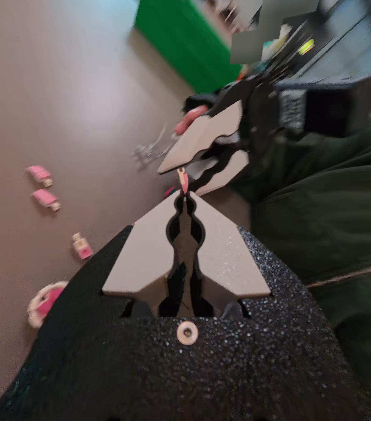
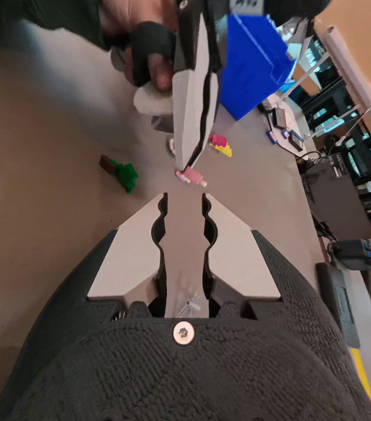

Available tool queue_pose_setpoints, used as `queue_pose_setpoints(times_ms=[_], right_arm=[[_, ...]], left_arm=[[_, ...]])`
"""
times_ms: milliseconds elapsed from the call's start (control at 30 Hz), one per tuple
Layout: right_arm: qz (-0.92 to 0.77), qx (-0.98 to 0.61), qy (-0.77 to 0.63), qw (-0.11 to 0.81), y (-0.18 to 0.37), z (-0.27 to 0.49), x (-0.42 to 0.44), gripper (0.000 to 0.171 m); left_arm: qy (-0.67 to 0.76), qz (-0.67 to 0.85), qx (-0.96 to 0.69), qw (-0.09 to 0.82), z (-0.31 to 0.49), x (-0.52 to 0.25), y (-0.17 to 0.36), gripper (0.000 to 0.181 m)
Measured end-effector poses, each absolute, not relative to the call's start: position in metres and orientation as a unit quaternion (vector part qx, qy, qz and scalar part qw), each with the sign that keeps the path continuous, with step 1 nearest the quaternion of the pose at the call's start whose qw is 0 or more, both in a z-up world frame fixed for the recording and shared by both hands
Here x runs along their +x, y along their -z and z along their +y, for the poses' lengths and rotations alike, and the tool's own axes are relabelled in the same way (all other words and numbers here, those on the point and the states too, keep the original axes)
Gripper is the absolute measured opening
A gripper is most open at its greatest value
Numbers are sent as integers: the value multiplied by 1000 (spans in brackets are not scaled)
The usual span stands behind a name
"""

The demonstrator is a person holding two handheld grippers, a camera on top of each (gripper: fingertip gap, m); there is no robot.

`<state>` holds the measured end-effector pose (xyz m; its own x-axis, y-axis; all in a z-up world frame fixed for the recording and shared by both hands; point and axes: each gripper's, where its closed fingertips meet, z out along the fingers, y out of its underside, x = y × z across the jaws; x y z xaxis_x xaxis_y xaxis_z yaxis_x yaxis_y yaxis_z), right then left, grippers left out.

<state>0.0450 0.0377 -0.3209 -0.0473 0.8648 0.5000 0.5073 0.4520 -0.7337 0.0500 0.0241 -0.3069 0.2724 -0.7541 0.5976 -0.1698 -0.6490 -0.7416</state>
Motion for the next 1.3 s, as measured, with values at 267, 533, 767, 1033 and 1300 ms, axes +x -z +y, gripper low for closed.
queue_pose_setpoints(times_ms=[267,533,767,1033,1300], right_arm=[[-330,-578,-625,409,231,48,48,20],[-282,-580,-658,389,226,45,26,18],[-409,-584,-515,477,240,46,32,6],[-620,-431,-20,656,248,54,45,7],[-630,-240,250,694,240,41,42,6]], left_arm=[[460,255,-628,573,46,29,239,0],[195,330,-613,691,45,37,231,0],[199,356,-639,652,39,45,244,4],[431,224,-680,549,31,45,239,17],[634,108,-640,421,25,54,238,8]])
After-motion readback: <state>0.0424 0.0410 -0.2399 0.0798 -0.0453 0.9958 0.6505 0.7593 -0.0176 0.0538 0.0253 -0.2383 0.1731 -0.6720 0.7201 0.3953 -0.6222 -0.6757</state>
